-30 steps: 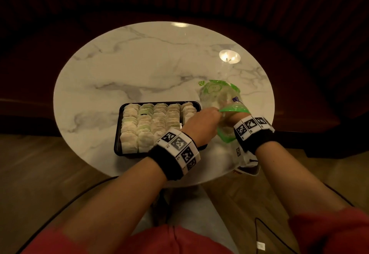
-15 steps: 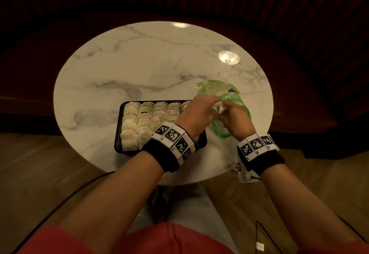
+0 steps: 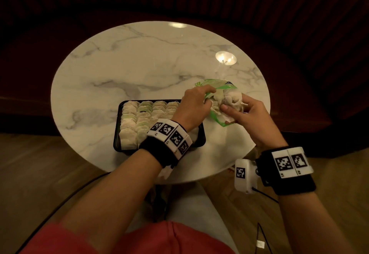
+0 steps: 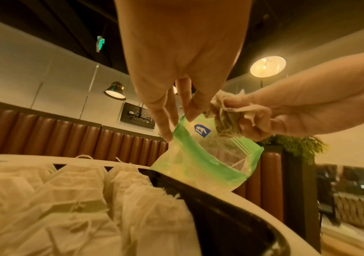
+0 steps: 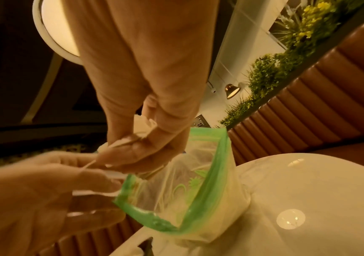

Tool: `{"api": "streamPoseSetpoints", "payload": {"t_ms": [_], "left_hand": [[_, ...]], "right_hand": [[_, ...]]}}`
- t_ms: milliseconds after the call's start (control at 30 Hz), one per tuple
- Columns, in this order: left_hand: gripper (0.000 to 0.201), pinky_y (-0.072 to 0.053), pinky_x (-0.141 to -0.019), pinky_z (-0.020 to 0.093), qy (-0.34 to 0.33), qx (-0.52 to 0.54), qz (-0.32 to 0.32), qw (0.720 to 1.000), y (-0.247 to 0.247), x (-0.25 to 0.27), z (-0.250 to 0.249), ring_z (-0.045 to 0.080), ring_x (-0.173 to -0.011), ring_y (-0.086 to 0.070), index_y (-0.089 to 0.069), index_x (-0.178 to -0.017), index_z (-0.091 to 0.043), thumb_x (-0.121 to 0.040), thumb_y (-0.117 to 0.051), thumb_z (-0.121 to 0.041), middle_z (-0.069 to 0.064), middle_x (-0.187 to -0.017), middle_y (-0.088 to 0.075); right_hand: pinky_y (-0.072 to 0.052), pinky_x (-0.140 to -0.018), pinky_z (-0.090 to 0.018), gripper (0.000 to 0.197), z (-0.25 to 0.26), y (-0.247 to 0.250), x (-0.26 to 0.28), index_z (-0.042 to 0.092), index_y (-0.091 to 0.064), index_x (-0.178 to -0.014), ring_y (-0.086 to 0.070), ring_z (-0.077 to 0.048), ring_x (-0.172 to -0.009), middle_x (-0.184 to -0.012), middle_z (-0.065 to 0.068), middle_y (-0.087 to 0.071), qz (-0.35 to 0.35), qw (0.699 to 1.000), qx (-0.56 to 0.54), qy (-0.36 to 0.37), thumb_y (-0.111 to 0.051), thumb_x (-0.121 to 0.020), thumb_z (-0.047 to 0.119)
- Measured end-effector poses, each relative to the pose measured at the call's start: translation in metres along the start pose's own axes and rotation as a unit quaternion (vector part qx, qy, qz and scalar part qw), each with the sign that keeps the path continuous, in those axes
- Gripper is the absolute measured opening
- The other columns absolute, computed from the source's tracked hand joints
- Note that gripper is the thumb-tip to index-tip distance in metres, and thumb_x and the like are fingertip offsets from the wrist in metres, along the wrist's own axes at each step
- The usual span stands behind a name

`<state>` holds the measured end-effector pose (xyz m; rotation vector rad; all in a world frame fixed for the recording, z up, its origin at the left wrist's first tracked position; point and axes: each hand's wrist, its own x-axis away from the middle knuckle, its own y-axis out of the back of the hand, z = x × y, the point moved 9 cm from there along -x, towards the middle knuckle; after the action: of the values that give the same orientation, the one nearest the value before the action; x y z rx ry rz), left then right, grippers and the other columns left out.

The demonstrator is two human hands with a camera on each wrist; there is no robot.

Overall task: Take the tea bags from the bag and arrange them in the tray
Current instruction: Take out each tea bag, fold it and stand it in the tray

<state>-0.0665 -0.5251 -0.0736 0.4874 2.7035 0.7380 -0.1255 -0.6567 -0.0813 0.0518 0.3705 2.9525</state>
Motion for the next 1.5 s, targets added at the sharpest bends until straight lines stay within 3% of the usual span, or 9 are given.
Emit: {"api": "streamPoseSetpoints", "payload": {"t_ms": [233,333,467,567,800,1000,1133,1267,1500], "left_hand": [[0.028,-0.042,-0.068,0.007,0.077,0.083,-0.048,0.992,0.035,0.007,0.016,0.009,-0.086,-0.060,-0.071,-0.107,-0.011,-0.095,-0.046,-0.003,0.002,-0.109,-0.067],[0.031,-0.043,-0.090,0.020,0.104,0.171,-0.087,0.976,0.049,0.020,0.018,0.010,-0.103,-0.058,-0.065,-0.114,-0.012,-0.105,-0.040,-0.029,-0.001,-0.112,-0.065],[0.065,-0.051,-0.097,0.042,0.135,0.425,-0.038,0.894,0.043,0.045,0.010,0.020,-0.109,-0.065,-0.063,-0.117,-0.012,-0.095,-0.028,-0.063,0.008,-0.114,-0.069],[0.050,-0.057,-0.074,0.030,0.162,0.522,-0.038,0.837,0.046,0.061,0.013,0.015,-0.081,-0.069,-0.060,-0.100,-0.012,-0.085,-0.047,-0.058,0.005,-0.089,-0.069],[0.014,-0.053,-0.065,0.022,0.228,0.481,-0.100,0.841,0.067,0.084,0.061,0.012,-0.077,-0.064,-0.054,-0.093,-0.010,-0.095,-0.062,-0.022,0.004,-0.082,-0.062],[0.044,-0.057,-0.079,0.029,0.206,0.502,-0.075,0.836,0.065,0.092,0.069,0.022,-0.097,-0.068,-0.047,-0.128,0.005,-0.098,-0.057,-0.026,0.013,-0.103,-0.067],[0.041,-0.052,-0.063,0.022,0.196,0.438,-0.072,0.875,0.066,0.093,0.072,0.026,-0.082,-0.059,-0.049,-0.125,0.003,-0.099,-0.054,-0.029,0.015,-0.094,-0.063],[0.026,-0.035,-0.048,0.022,0.160,0.369,-0.031,0.915,0.073,0.093,0.063,0.012,-0.059,-0.045,-0.058,-0.111,-0.008,-0.098,-0.056,-0.029,-0.003,-0.066,-0.051],[0.027,-0.035,-0.046,0.016,0.178,0.350,0.029,0.919,0.066,0.097,0.065,0.004,-0.050,-0.043,-0.059,-0.117,0.000,-0.098,-0.056,-0.019,0.014,-0.079,-0.046]], "right_hand": [[-0.058,-0.080,-0.034,0.031,0.049,-0.013,0.010,0.002,-0.064,-0.117,-0.070,-0.026,-0.099,-0.107,-0.013,-0.072,0.028,0.995,-0.091,0.026,-0.066,-0.086,0.007],[-0.057,-0.083,-0.037,0.033,0.064,-0.030,0.011,0.008,-0.065,-0.115,-0.069,-0.027,-0.098,-0.106,-0.013,-0.072,0.030,0.992,-0.120,0.038,-0.069,-0.082,0.014],[-0.056,-0.081,-0.034,0.030,0.069,-0.076,0.014,0.006,-0.064,-0.117,-0.069,-0.023,-0.096,-0.107,-0.013,-0.072,0.064,0.988,-0.135,0.046,-0.067,-0.087,0.007],[-0.057,-0.086,-0.042,0.026,0.060,-0.106,0.014,0.007,-0.064,-0.113,-0.070,-0.024,-0.096,-0.101,-0.011,-0.073,0.048,0.995,-0.066,0.052,-0.069,-0.087,0.007],[-0.054,-0.089,-0.033,0.038,0.044,-0.166,0.022,0.025,-0.053,-0.125,-0.064,-0.010,-0.101,-0.111,0.003,-0.067,0.144,0.982,0.118,0.040,-0.061,-0.089,0.016],[-0.036,-0.110,-0.047,0.053,0.018,-0.175,0.029,0.064,-0.044,-0.121,-0.042,-0.025,-0.129,-0.126,0.011,-0.059,0.228,0.966,0.113,-0.034,-0.055,-0.072,0.050],[-0.032,-0.110,-0.036,0.048,0.025,-0.167,0.026,0.034,-0.062,-0.118,-0.039,-0.016,-0.129,-0.132,0.002,-0.050,0.178,0.980,0.019,-0.088,-0.056,-0.072,0.045],[-0.037,-0.064,0.000,0.020,0.036,-0.143,0.025,0.017,-0.065,-0.091,-0.055,0.017,-0.074,-0.082,0.020,-0.066,0.130,0.987,-0.059,-0.078,-0.053,-0.097,0.031],[-0.040,-0.059,-0.013,0.012,0.032,-0.122,0.016,0.016,-0.072,-0.099,-0.055,0.004,-0.066,-0.085,0.004,-0.069,0.042,0.992,-0.116,-0.007,-0.062,-0.092,0.015]]}}
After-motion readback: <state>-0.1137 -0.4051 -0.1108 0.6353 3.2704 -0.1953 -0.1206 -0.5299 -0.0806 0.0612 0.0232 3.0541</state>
